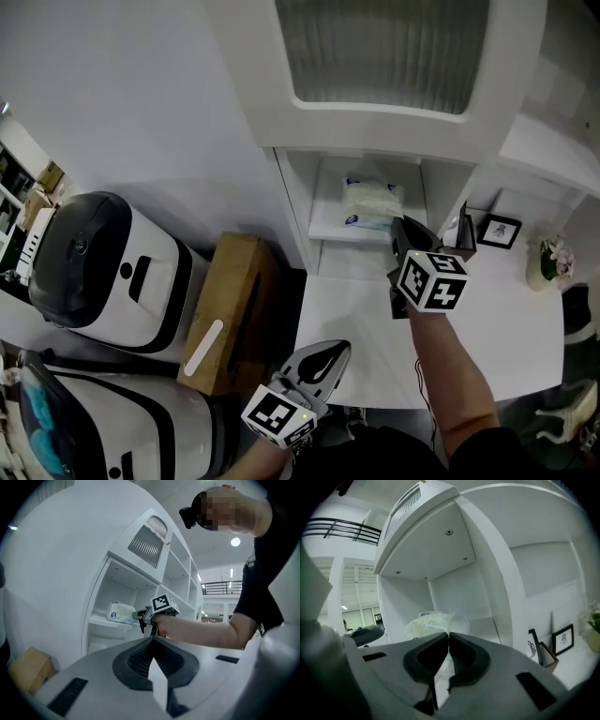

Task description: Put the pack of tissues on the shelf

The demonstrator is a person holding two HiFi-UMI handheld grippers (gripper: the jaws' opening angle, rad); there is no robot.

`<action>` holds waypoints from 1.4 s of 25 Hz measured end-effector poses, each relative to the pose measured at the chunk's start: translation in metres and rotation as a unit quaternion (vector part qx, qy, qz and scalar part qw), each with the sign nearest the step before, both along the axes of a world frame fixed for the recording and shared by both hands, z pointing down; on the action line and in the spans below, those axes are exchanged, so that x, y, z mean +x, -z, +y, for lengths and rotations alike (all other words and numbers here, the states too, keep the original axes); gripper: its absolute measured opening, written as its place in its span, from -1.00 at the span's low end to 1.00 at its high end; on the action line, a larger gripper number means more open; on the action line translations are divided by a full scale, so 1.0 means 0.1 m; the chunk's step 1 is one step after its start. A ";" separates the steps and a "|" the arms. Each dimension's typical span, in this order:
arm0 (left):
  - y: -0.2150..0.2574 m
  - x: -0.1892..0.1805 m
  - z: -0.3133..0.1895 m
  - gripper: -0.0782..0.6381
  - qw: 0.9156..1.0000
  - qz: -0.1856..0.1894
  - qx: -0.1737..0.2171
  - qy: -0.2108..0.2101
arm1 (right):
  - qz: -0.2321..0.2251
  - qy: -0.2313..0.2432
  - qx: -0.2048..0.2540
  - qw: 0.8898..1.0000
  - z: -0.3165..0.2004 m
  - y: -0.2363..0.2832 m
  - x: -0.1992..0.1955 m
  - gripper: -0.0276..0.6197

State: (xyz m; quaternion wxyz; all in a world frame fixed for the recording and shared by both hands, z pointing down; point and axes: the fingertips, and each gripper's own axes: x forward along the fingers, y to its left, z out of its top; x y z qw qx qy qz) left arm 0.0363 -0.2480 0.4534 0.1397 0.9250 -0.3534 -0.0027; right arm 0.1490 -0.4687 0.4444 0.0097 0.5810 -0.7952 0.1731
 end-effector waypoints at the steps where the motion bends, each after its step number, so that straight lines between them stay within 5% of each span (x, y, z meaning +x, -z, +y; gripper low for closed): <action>1: 0.00 -0.01 0.00 -0.77 1.000 0.000 -0.001 0.001 | 0.002 -0.001 -0.001 1.000 -0.02 0.00 0.00 -0.89; 26: -0.05 0.01 0.12 -0.77 1.000 0.001 -0.009 -0.009 | 0.019 -0.012 0.008 1.000 0.13 -0.02 0.14 -0.76; 35: 0.05 0.08 0.20 -0.77 1.000 -0.006 -0.001 -0.022 | -0.003 0.069 0.038 0.997 0.73 0.11 -0.06 -0.88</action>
